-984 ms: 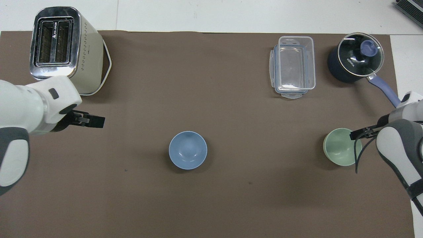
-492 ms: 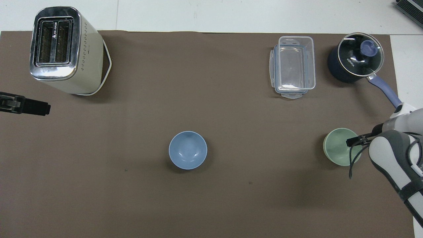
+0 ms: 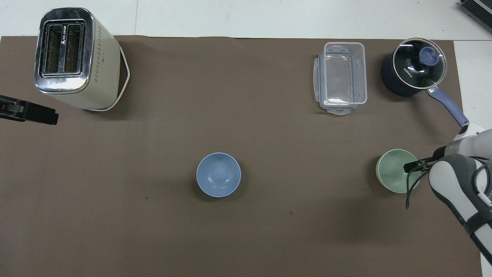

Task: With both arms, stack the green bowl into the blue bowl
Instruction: 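Grasp the green bowl rim with the right gripper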

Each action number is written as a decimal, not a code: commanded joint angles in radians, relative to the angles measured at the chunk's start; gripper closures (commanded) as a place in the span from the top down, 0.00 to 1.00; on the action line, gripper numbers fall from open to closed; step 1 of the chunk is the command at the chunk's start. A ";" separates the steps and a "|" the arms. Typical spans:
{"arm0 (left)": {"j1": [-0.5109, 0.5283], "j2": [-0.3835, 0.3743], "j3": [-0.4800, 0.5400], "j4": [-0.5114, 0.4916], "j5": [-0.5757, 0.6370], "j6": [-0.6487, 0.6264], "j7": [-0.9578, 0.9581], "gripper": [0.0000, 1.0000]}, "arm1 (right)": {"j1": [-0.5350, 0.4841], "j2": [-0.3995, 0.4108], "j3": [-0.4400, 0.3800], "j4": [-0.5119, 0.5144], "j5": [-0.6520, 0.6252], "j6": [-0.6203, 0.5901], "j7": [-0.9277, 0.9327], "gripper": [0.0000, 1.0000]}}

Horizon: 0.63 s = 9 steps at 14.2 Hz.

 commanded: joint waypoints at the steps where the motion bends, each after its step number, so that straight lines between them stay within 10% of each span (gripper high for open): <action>1: 0.008 -0.025 -0.008 -0.031 0.005 -0.027 0.009 1.00 | -0.016 0.002 0.008 -0.013 0.038 0.014 -0.012 0.00; 9: 0.011 -0.040 -0.006 -0.045 -0.024 -0.072 -0.063 1.00 | 0.000 0.001 0.019 0.114 0.038 -0.136 -0.017 0.00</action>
